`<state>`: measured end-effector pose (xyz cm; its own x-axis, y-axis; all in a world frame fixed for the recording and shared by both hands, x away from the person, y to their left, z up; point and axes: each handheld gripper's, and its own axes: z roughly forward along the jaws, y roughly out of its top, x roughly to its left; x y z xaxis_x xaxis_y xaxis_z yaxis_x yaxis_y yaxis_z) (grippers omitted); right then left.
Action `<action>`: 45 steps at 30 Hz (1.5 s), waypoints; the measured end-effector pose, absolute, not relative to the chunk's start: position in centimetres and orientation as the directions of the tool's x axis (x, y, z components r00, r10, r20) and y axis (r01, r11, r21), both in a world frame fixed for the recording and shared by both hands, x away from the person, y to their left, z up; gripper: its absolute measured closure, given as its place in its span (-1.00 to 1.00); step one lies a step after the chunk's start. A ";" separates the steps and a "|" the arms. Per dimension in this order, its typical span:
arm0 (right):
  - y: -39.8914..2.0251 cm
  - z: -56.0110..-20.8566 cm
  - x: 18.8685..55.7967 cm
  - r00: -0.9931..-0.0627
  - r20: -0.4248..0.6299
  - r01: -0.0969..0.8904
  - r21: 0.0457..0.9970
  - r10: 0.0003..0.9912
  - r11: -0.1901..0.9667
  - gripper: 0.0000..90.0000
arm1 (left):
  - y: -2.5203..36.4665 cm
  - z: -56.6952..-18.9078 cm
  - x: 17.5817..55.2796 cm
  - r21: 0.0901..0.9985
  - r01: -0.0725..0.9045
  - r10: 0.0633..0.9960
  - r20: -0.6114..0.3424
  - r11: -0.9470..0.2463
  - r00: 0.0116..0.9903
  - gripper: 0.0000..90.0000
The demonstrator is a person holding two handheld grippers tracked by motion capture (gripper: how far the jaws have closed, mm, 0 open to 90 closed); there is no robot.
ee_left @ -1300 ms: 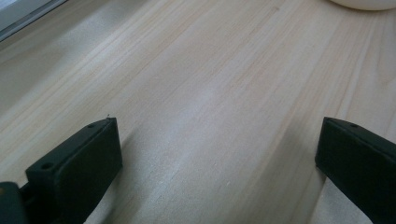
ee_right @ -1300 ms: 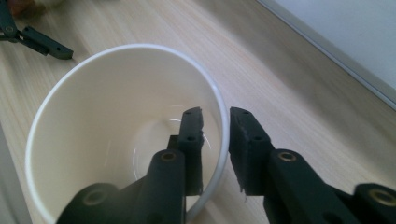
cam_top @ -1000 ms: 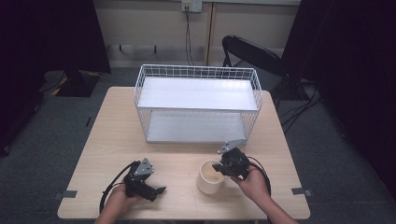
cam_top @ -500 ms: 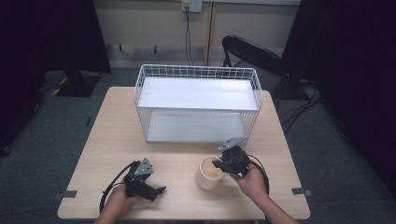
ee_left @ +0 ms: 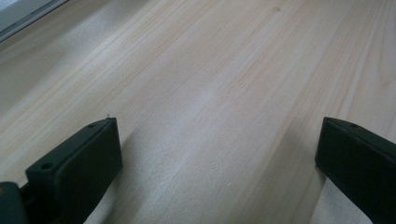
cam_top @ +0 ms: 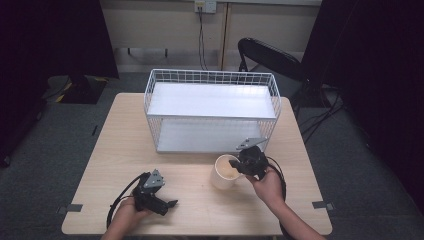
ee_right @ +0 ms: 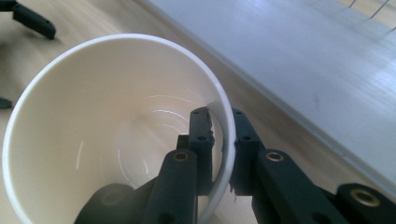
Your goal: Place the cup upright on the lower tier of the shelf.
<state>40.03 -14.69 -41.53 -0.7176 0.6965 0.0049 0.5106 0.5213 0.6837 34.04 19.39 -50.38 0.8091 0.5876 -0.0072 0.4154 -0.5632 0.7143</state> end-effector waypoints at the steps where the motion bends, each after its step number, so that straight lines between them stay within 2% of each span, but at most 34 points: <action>1: -14.6 -41.4 40.2 -0.712 0.002 0.511 0.688 0.703 0.516 0.84 | 19.4 -50.4 34.0 0.715 0.415 0.588 -0.007 -0.563 0.809 -1.00; 34: -15.3 -40.7 43.4 -0.563 -0.031 0.536 0.747 0.826 0.394 0.84 | 19.4 -50.4 34.0 0.715 0.415 0.588 -0.007 -0.563 0.809 -1.00; 45: -15.3 -40.8 43.6 -0.531 -0.063 0.503 0.779 0.845 0.374 0.84 | 19.4 -50.4 34.0 0.715 0.415 0.588 -0.007 -0.563 0.809 -1.00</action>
